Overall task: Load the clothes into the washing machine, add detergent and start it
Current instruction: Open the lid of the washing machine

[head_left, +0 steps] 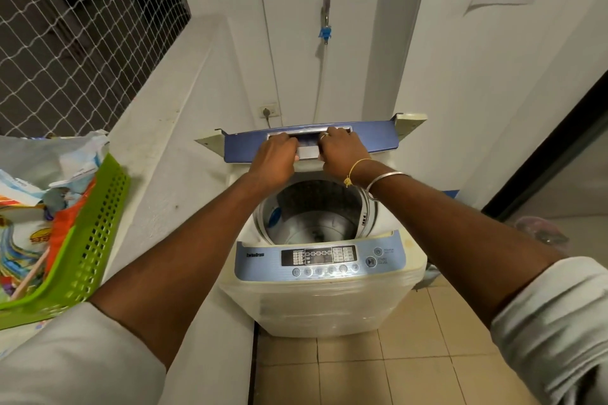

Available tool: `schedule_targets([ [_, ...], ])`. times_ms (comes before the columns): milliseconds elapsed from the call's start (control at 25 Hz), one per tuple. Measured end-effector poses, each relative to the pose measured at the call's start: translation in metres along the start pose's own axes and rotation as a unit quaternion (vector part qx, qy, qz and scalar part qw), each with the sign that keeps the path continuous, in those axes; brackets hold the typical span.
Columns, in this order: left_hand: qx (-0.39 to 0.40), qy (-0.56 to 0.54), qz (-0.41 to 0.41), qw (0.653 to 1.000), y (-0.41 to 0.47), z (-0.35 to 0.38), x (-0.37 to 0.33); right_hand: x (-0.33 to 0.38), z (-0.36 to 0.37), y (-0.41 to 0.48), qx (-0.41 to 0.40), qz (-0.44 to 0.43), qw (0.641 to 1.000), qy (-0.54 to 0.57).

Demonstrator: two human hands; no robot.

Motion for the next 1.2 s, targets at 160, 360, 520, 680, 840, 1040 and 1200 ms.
schedule_targets([
  [160, -0.021, 0.025, -0.026, 0.999, 0.02, 0.005, 0.01, -0.003, 0.008, 0.019, -0.003, -0.001, 1.0, -0.023],
  [360, -0.052, 0.009, -0.003, 0.999, 0.055, 0.0, 0.017, -0.012, 0.009, 0.05, -0.043, 0.013, 0.999, -0.032],
  [520, -0.07, 0.018, 0.03, 0.997, 0.086, -0.005, 0.023, -0.025, 0.011, 0.081, -0.06, 0.005, 0.998, -0.021],
  [680, -0.077, 0.019, 0.031, 0.996, 0.106, 0.006, 0.034, -0.032, 0.024, 0.103, -0.056, -0.01, 0.998, -0.037],
  [840, -0.085, -0.021, 0.013, 0.996, 0.121, 0.016, 0.049, -0.035, 0.039, 0.115, -0.036, -0.011, 0.998, -0.044],
  [1040, -0.097, -0.039, 0.013, 0.994, 0.133, 0.018, 0.055, -0.04, 0.046, 0.13, -0.031, -0.008, 0.999, -0.033],
  [1200, -0.109, -0.044, 0.003, 0.993, 0.135, 0.015, 0.054, -0.041, 0.051, 0.137, -0.031, -0.01, 0.998, -0.045],
])
Point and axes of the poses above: each hand's wrist, its own y-axis towards the middle knuckle, its own z-axis out of the palm, x = y × z, the point moved 10 cm from there along y, towards the middle knuckle, and after that the axes turned 15 degrees about -y, right-handed, at the moved point
